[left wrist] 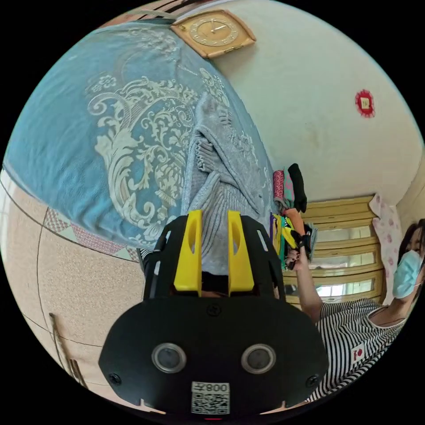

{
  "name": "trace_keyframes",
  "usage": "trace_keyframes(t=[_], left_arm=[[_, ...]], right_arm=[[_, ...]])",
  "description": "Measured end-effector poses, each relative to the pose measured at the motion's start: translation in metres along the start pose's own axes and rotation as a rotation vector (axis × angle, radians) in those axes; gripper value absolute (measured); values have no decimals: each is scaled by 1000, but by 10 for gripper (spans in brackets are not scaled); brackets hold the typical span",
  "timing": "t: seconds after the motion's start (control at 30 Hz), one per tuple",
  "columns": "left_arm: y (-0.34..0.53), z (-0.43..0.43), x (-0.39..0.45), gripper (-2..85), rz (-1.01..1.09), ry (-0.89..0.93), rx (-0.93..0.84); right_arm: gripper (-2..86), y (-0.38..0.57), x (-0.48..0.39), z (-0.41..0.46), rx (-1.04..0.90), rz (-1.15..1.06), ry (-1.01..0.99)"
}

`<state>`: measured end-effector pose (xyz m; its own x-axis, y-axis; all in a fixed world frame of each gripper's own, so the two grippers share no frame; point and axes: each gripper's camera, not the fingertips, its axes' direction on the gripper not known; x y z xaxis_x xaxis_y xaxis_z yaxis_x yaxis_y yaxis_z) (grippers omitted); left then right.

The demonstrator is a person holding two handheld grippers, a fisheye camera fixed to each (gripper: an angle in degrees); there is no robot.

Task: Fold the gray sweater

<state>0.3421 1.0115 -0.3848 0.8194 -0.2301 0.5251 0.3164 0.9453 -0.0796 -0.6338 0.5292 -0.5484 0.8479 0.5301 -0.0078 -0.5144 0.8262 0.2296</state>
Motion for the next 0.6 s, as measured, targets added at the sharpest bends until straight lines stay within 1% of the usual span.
trace_keyframes(t=[0.07, 0.13, 0.23, 0.33, 0.43, 0.47, 0.53, 0.6], left_arm=[[-22, 18, 23, 95, 89, -105, -41], [-36, 35, 35, 92, 115, -184, -79], [-53, 60, 43, 62, 107, -269, -130], [-61, 64, 50, 42, 84, -242, -107], [-62, 49, 67, 36, 110, -267, 5], [-62, 48, 67, 36, 104, -270, 23], [-63, 55, 61, 40, 56, -276, 6], [-63, 57, 60, 47, 15, -271, 43]], right_arm=[[54, 0, -39, 17, -24, -93, 99], [59, 0, -83, 58, -90, -211, 265], [59, -7, -112, 119, -192, -296, 448], [57, -15, -128, 171, -271, -343, 590], [46, -16, -143, 205, -317, -392, 717], [43, -16, -146, 210, -322, -404, 731], [39, -14, -159, 223, -315, -445, 760], [37, -12, -169, 233, -313, -465, 783]])
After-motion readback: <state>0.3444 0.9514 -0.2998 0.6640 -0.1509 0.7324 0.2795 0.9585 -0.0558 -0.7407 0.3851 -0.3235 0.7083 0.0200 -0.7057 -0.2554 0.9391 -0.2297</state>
